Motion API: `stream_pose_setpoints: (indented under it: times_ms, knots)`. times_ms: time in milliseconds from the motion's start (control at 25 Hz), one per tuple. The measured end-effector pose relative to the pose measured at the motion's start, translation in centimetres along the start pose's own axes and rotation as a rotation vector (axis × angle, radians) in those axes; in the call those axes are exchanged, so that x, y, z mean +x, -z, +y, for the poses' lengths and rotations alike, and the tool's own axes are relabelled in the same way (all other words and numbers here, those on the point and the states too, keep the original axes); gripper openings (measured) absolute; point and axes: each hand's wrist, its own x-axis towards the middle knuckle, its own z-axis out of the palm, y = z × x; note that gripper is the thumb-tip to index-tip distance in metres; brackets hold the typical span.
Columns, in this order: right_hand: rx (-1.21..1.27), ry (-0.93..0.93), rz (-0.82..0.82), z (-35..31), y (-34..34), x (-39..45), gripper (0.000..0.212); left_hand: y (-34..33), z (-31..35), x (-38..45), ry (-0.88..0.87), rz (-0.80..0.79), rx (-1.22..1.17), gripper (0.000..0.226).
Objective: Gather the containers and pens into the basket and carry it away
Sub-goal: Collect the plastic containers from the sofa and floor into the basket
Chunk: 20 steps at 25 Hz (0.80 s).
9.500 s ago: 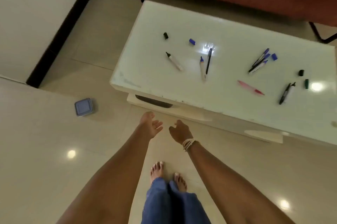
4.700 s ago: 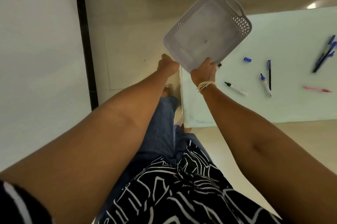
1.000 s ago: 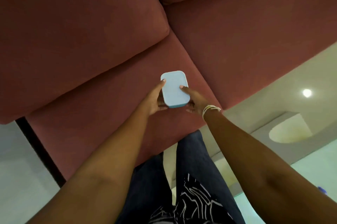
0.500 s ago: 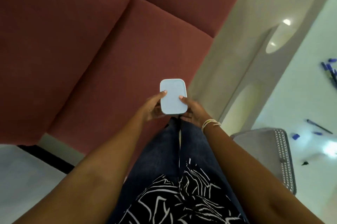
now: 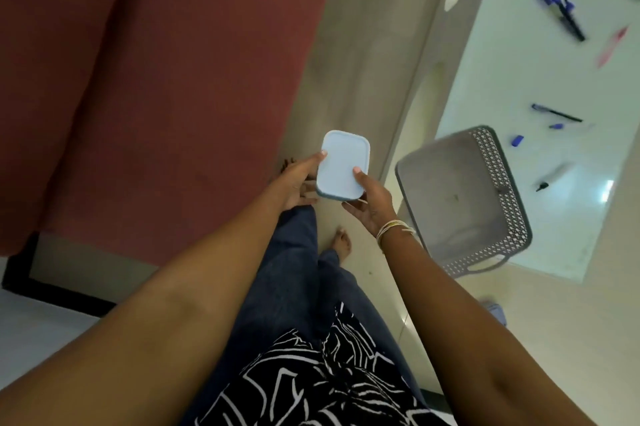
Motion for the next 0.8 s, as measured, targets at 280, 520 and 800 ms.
stream_pose_setpoints:
  times_ms: [280, 520, 800]
  knots:
    - [0.320, 0.211, 0.285, 1.8, 11.9, -0.4, 0.022, -10.0, -3.7, 1.8, 0.048, -0.022, 0.227, 0.065]
    - [0.463, 0.206, 0.421, 1.1, 18.4, 3.2, 0.043, -16.2, -3.3, 4.8, 0.031, 0.021, 0.357, 0.062]
    - [0.546, 0.124, 0.361, -1.3, 20.6, 8.0, 0.041, -19.5, -1.3, 9.5, -0.066, 0.073, 0.538, 0.075]
